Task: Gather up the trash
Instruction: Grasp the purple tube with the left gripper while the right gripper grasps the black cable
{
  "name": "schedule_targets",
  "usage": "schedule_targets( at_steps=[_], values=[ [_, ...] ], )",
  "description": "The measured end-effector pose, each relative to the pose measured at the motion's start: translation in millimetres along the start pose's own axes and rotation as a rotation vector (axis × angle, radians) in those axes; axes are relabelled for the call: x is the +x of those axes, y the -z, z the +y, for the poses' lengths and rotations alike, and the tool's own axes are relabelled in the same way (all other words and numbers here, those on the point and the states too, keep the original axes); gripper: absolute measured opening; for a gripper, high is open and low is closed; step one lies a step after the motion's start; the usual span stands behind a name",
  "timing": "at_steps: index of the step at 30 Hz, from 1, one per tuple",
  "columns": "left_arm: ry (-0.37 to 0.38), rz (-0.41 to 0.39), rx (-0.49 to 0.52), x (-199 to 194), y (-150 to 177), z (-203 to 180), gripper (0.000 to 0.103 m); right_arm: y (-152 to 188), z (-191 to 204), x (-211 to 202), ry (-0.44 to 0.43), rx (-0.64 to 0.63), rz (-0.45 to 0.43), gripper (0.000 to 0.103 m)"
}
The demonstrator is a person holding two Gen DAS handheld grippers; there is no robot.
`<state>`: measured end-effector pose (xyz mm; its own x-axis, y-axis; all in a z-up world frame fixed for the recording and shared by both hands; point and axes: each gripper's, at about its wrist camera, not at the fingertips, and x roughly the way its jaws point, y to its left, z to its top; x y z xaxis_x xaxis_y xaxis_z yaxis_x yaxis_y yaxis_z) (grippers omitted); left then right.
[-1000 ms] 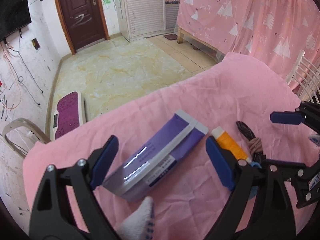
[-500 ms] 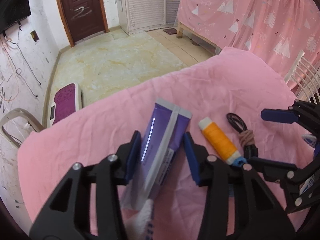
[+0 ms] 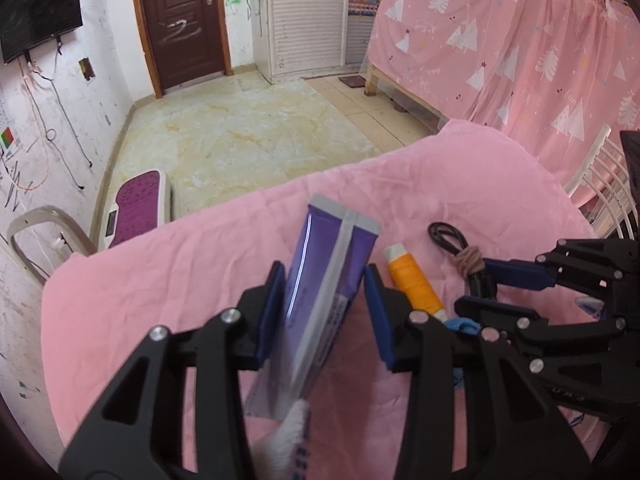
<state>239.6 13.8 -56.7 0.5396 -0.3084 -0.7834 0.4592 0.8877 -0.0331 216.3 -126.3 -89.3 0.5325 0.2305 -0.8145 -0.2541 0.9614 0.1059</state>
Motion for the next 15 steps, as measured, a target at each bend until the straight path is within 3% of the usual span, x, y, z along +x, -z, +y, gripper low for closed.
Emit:
schedule_targets(
  at_steps=[8, 15],
  values=[
    [0.000, -0.043, 0.012, -7, 1, -13, 0.039, 2, -19, -22, -0.004, 0.060, -0.054, 0.019],
    [-0.022, -0.085, -0.001, -17, -1, -15, 0.039, 14, -42, -50, -0.009, 0.098, -0.106, 0.012]
  ],
)
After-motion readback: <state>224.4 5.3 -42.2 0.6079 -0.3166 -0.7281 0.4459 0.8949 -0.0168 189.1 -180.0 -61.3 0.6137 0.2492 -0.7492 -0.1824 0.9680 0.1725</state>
